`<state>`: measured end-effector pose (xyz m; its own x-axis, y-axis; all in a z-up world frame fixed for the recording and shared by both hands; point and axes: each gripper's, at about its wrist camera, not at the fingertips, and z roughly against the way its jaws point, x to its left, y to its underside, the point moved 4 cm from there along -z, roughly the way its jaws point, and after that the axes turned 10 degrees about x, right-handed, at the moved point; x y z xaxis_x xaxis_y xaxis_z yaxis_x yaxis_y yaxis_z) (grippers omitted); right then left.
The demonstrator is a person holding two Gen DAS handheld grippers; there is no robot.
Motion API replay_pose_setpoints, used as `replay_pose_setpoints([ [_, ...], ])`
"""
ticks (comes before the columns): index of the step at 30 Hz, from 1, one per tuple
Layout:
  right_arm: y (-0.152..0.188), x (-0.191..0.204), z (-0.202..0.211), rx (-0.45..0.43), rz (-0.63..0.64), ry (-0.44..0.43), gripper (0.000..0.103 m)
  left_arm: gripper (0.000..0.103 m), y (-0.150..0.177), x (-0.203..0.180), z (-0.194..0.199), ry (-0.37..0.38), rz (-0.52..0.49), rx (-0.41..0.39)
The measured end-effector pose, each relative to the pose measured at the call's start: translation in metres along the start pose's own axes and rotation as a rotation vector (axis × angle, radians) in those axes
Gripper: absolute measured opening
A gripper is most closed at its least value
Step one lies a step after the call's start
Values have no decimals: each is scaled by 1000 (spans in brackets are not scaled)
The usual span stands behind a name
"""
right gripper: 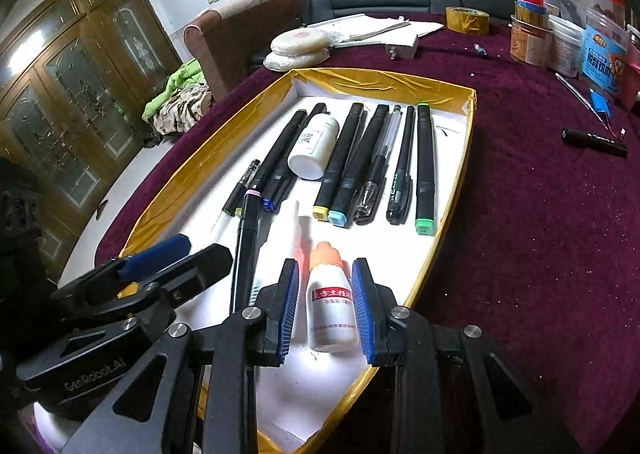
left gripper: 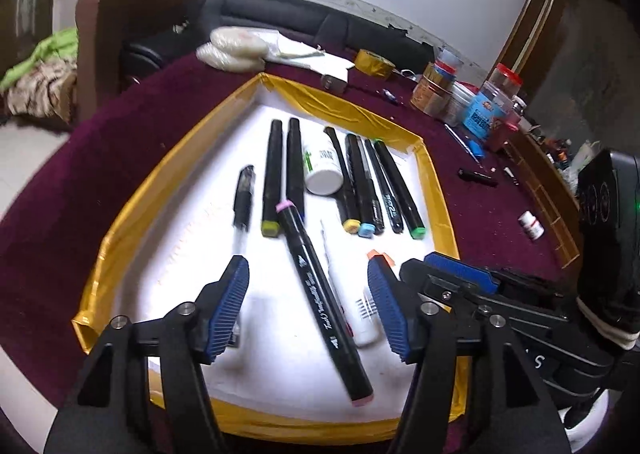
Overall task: Organize rigid objects
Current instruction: 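Open both tools to release the marker and bottle into the tray, then grasp the white red-striped bottle with the right tool while the left grasps a black marker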
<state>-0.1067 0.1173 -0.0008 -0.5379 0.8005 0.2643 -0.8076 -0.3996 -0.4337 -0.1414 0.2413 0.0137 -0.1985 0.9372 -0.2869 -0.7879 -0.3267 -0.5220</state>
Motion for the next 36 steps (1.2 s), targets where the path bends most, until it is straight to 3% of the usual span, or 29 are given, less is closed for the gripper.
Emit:
replay_pose_setpoints([
  [4, 0, -4, 5, -20, -25, -14, 25, 61, 0, -3, 3, -50, -22, -11],
  [17, 5, -22, 19, -53, -80, -58, 28, 63, 2, -17, 3, -95, -60, 13],
  [21, 8, -29, 28, -76, -89, -77, 29, 62, 2, -25, 4, -87, -73, 16],
  [24, 13, -45, 38, -100, -108, -71, 32, 62, 0, -34, 10, -32, -85, 6],
  [29, 26, -113, 62, -138, -228, -6, 32, 63, -6, -61, 11, 89, -112, 20],
  [34, 41, -213, 103, -213, -427, 87, 32, 67, -6, -103, -7, 204, -165, 113],
  [36, 44, -245, 117, -242, -478, 136, 33, 67, -6, -117, -13, 216, -190, 131],
])
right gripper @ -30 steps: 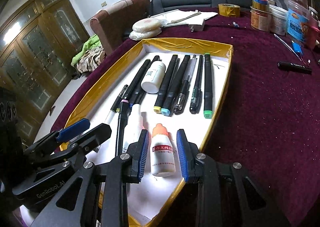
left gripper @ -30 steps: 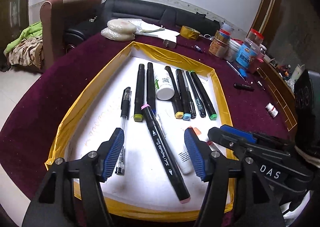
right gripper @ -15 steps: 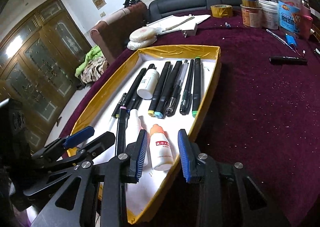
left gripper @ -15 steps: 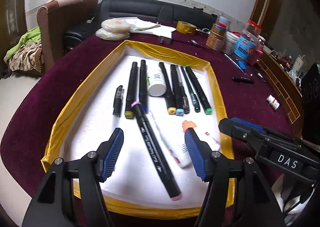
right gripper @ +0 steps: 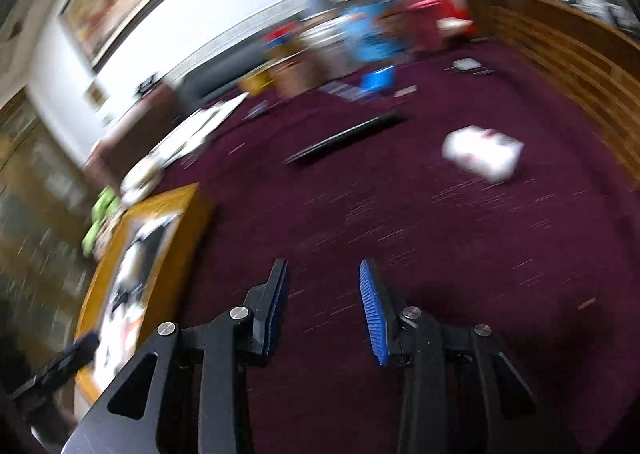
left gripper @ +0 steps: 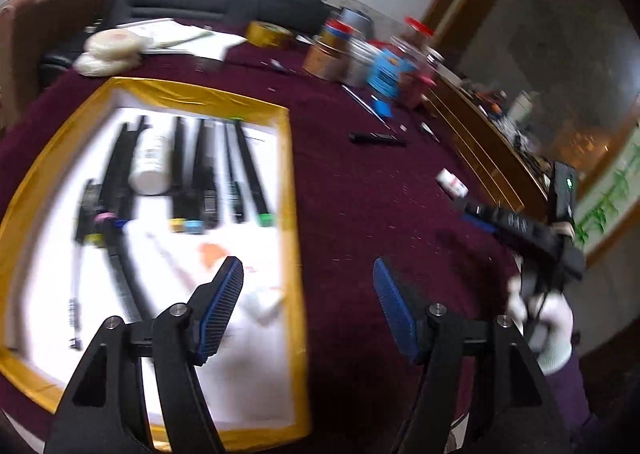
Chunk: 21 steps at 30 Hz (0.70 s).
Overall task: Organize rigid objects
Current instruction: 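Grasp the white red-striped bottle with the right tool while the left grasps a black marker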
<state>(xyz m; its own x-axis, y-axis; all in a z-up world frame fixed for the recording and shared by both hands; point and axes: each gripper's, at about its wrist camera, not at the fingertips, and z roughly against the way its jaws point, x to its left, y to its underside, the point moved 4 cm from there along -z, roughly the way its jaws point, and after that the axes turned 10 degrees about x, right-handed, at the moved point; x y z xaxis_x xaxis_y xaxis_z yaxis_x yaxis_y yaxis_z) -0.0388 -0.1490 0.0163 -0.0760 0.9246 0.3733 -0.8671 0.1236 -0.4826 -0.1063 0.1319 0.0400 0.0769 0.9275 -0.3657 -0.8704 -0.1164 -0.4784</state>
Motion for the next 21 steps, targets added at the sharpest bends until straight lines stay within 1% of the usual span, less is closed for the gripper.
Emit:
replay_pose_setpoints([
  [1, -10, -21, 5, -26, -34, 28, 34, 67, -4, -9, -5, 14, -16, 12],
  [4, -36, -63, 13, -81, -125, 55, 35, 67, -18, -32, -12, 42, -60, 24],
  [6, -52, -88, 15, -115, -198, 47, 35, 67, -31, -47, -14, 56, -98, 18],
  [7, -62, -101, 15, -133, -242, 31, 36, 67, -44, -58, -17, 57, -126, 7],
  [9, -78, -115, 13, -158, -287, 6, 36, 67, -65, -74, -21, 62, -163, -12],
  [10, -86, -120, 12, -173, -304, -7, 36, 67, -81, -86, -29, 69, -193, -20],
  [11, -91, -121, 10, -182, -310, -14, 36, 68, -92, -93, -36, 59, -209, -16],
  [13, -101, -125, 4, -197, -318, -28, 36, 68, -117, -110, -61, 27, -249, 5],
  [15, -103, -127, -1, -210, -319, -37, 36, 68, -134, -122, -86, 11, -288, 39],
  [16, -100, -128, -3, -214, -321, -39, 36, 68, -143, -127, -104, -13, -299, 62],
  [18, -97, -136, -9, -208, -327, -51, 36, 68, -157, -133, -137, -29, -320, 109],
  [19, -95, -142, -11, -199, -342, -62, 36, 68, -165, -136, -156, -54, -342, 125],
  [21, -94, -151, -13, -189, -371, -90, 36, 68, -176, -141, -184, -92, -385, 127],
])
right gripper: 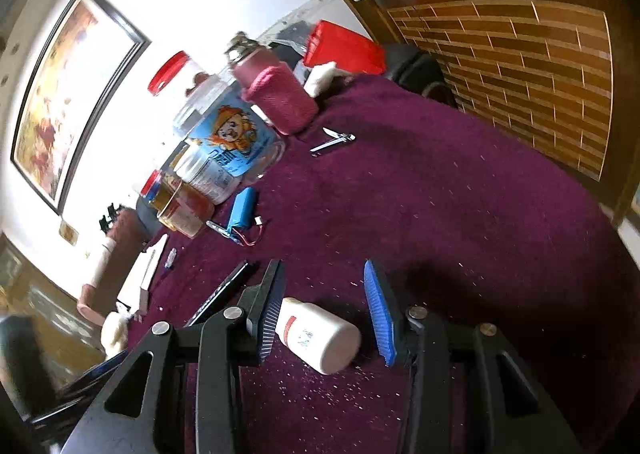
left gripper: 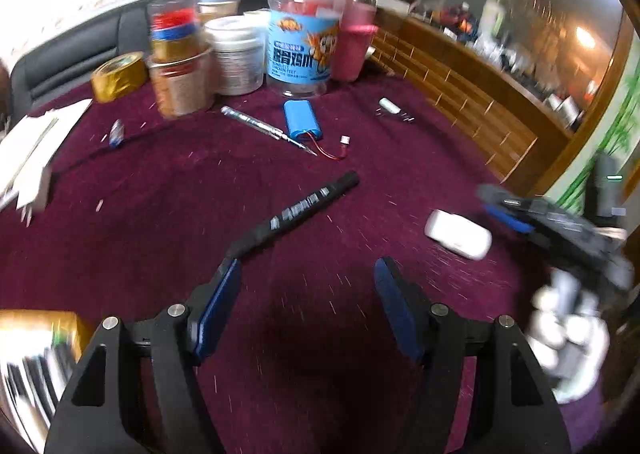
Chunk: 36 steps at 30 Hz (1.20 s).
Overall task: Organize rigid objects
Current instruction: 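Grasp the white red-striped bottle with the right tool while the left grasps a black marker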
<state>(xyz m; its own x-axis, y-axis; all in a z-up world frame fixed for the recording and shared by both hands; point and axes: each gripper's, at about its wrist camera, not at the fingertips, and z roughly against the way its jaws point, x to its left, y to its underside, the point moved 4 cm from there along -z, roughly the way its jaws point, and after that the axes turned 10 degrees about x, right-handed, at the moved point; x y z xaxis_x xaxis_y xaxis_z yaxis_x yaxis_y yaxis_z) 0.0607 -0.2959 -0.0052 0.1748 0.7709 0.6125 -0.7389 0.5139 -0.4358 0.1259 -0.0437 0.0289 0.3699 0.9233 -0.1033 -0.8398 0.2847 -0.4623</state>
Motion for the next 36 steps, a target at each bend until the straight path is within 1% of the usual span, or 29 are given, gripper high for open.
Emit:
replay_pose_setpoints([
  [3, -4, -5, 1, 0, -16, -22, 37, 68, -16, 0, -33, -62, -53, 20],
  [5, -4, -6, 1, 2, -10, -17, 39, 68, -26, 0, -49, -80, -75, 31],
  [6, -4, -5, 0, 6, -7, -14, 40, 68, -31, -1, -56, -113, -93, 29],
  [7, -5, -6, -1, 9, -4, -10, 40, 68, -35, 0, -61, -129, -107, 27],
  [9, -5, -7, -3, 16, -3, -7, 40, 69, -39, -1, -70, -141, -126, 40],
  [11, -5, -8, -4, 22, -6, -5, 40, 68, -37, -3, -73, -130, -119, 48],
  [12, -6, -8, -5, 23, -7, -3, 40, 59, -34, -4, -71, -110, -116, 59],
  [13, -6, -9, -5, 25, -8, -1, 40, 50, -31, -5, -69, -74, -116, 72],
  [14, -6, -10, -5, 27, -10, 0, 40, 41, -27, -6, -65, -67, -116, 76],
  [15, -6, -11, -6, 28, -13, 1, 40, 25, -24, -7, -62, -66, -124, 83],
  [17, -6, -12, -8, 39, -15, 5, 40, 15, -13, -9, -55, -28, -139, 109],
  [20, -4, -10, -13, 63, -5, -2, 40, 15, 0, -16, -48, -23, -164, 122],
  [23, -1, -4, -17, 84, 19, -10, 40, 15, 3, -24, -47, -36, -193, 113],
  [25, 0, -4, -20, 91, 23, -14, 40, 26, -1, -26, -51, -38, -183, 95],
  [27, 0, -6, -21, 94, 13, -17, 40, 54, -10, -26, -57, -34, -148, 90],
  [28, 0, -8, -22, 98, 4, -27, 40, 58, -15, -27, -62, -25, -133, 87],
  [30, 0, -9, -24, 109, -7, -48, 40, 57, -20, -31, -66, -60, -133, 76],
  [31, 0, -9, -24, 114, -6, -55, 40, 52, -19, -33, -66, -58, -131, 74],
  [33, 1, -7, -25, 121, 2, -65, 40, 12, -14, -36, -60, -51, -142, 76],
  [34, 2, -4, -26, 127, 15, -72, 40, 12, -11, -37, -58, -39, -151, 86],
  [36, 4, 2, -28, 135, 41, -78, 41, 12, 0, -38, -51, -53, -166, 96],
])
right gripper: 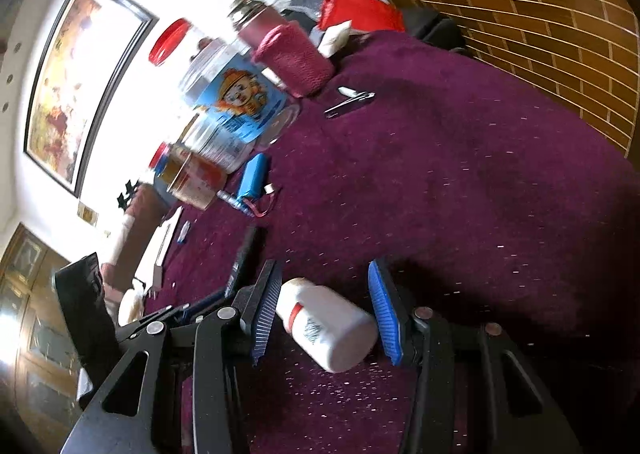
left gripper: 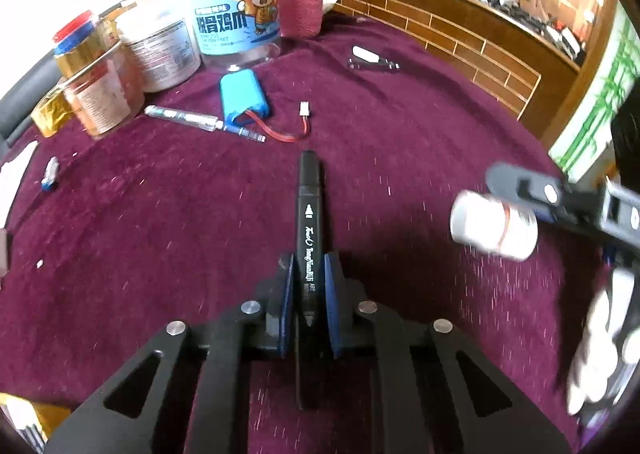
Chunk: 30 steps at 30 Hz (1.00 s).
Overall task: Organize rigid objects
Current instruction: 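Grasp the white red-striped bottle with the right tool while the left grasps a black marker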
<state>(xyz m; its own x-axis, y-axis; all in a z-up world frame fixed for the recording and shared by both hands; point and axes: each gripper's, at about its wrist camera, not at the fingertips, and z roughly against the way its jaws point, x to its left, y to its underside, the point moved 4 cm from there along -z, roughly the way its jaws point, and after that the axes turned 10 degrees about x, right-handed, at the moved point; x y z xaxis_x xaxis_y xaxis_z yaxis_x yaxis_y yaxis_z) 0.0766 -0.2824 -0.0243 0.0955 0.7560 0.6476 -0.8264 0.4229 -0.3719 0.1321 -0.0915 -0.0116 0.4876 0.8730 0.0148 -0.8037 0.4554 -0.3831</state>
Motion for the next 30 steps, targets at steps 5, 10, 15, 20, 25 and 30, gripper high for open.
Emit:
replay_pose_setpoints([
  [5, 8, 18, -8, 31, 92, 22, 41, 11, 41, 4, 20, 54, 29, 33],
  [10, 13, 22, -15, 66, 110, 20, 41, 11, 79, -3, 32, 80, 63, 35],
  [15, 18, 26, -21, 77, 143, 69, 41, 17, 75, -6, 28, 61, 120, 4],
  [20, 23, 33, -24, 66, 211, 136, 41, 12, 79, -7, 34, 102, 127, 13],
  [25, 26, 40, -27, 58, 261, 208, 37, 12, 103, 0, 57, 136, 169, -21],
  [30, 27, 41, -27, 57, 269, 215, 30, 12, 137, 13, 92, 226, 273, -99],
])
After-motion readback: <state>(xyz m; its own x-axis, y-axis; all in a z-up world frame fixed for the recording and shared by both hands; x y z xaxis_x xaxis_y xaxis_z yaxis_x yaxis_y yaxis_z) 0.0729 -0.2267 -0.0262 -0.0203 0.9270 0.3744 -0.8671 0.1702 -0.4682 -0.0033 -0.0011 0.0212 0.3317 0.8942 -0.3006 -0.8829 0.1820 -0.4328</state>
